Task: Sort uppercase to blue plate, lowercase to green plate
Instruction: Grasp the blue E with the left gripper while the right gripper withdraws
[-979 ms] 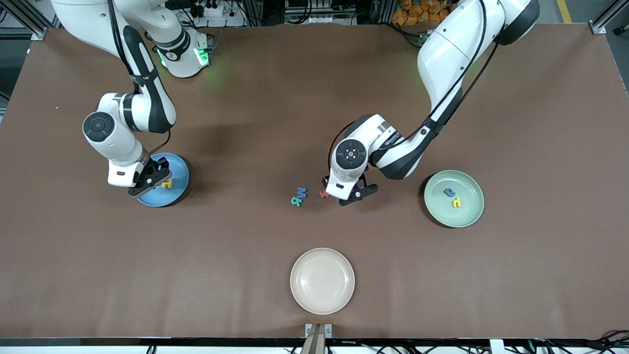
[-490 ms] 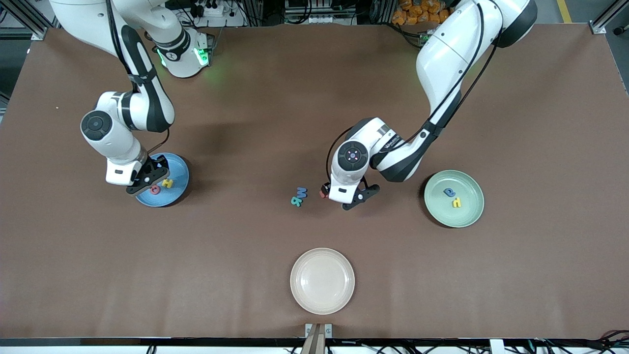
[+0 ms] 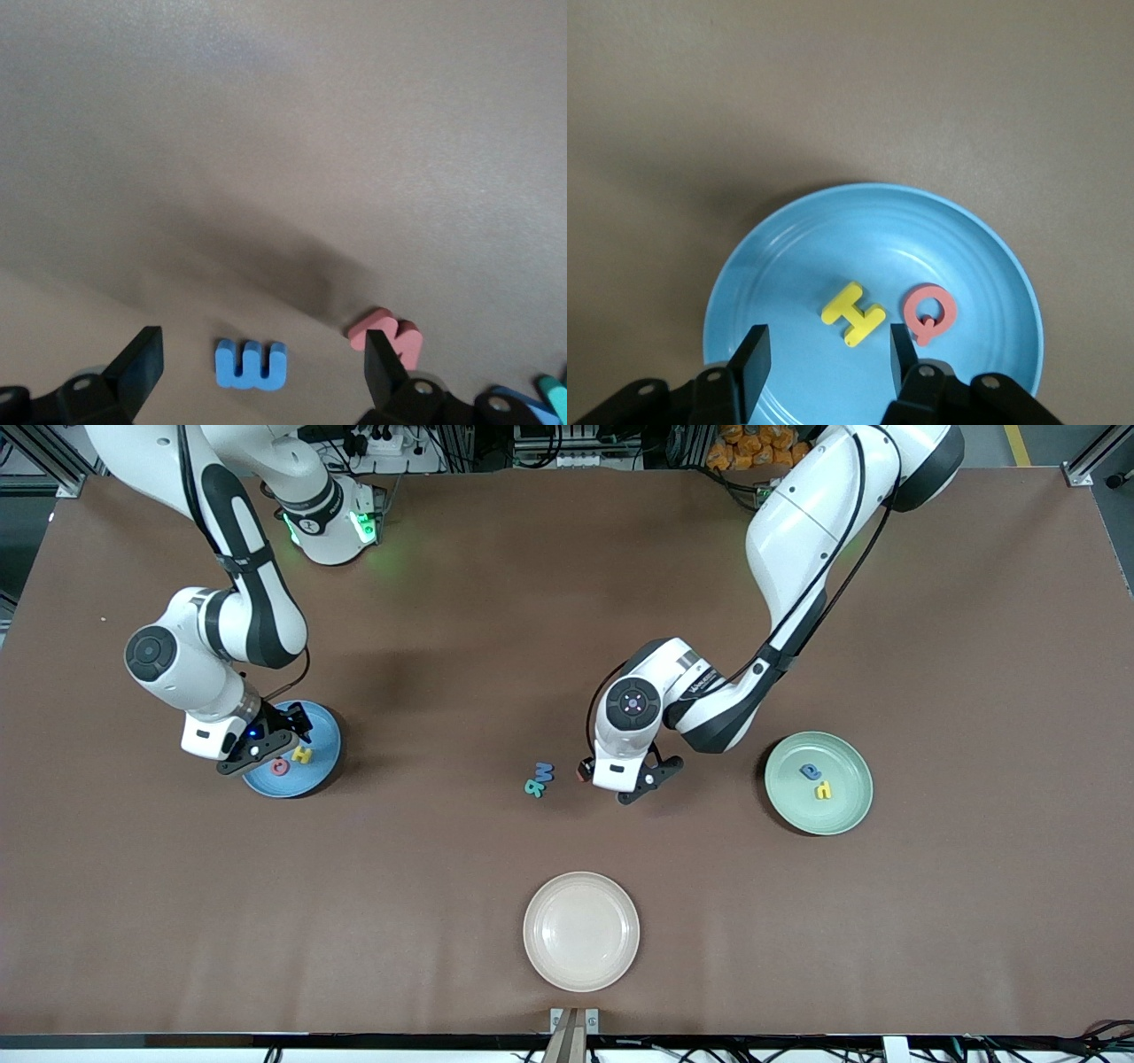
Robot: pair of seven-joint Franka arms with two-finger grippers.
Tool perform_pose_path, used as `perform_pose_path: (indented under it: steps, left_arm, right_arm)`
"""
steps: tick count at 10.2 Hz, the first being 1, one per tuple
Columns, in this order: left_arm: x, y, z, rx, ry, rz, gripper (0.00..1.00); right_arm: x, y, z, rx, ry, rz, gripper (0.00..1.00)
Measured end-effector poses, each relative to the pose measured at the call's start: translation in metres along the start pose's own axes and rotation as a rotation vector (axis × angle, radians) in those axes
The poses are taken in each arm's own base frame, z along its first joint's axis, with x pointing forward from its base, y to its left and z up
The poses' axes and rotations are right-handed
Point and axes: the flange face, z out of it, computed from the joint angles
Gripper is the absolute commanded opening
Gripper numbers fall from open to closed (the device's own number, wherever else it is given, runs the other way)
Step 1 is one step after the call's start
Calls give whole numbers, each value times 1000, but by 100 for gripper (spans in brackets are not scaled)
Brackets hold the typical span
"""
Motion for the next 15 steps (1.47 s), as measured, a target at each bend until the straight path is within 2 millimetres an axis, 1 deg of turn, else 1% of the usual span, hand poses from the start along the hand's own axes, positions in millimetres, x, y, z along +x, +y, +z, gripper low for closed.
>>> perform_pose_path:
  steps: [4,8,10,13,14,15]
  left_arm:
    - [-7,-9,20,37,-13,7,100]
    - [-17,-7,23,33,-13,21,100]
    - [-19,-7,24,34,-13,22,100]
    - [-19,-8,25,37,-14,23,100]
    - [-19,-9,26,39,-14,23,64]
    - [-20,-9,27,41,-15,23,40]
  right_arm:
    - [1,-3,0,5,-1,56,62]
    - [2,-7,1,12,-8,68,62]
    - [2,-7,0,16,-10,69,61]
    - [4,-13,-6,30,-9,139,63]
    - [9,-19,-9,32,-5,186,63]
    - [15,-28,-12,34,-1,228,62]
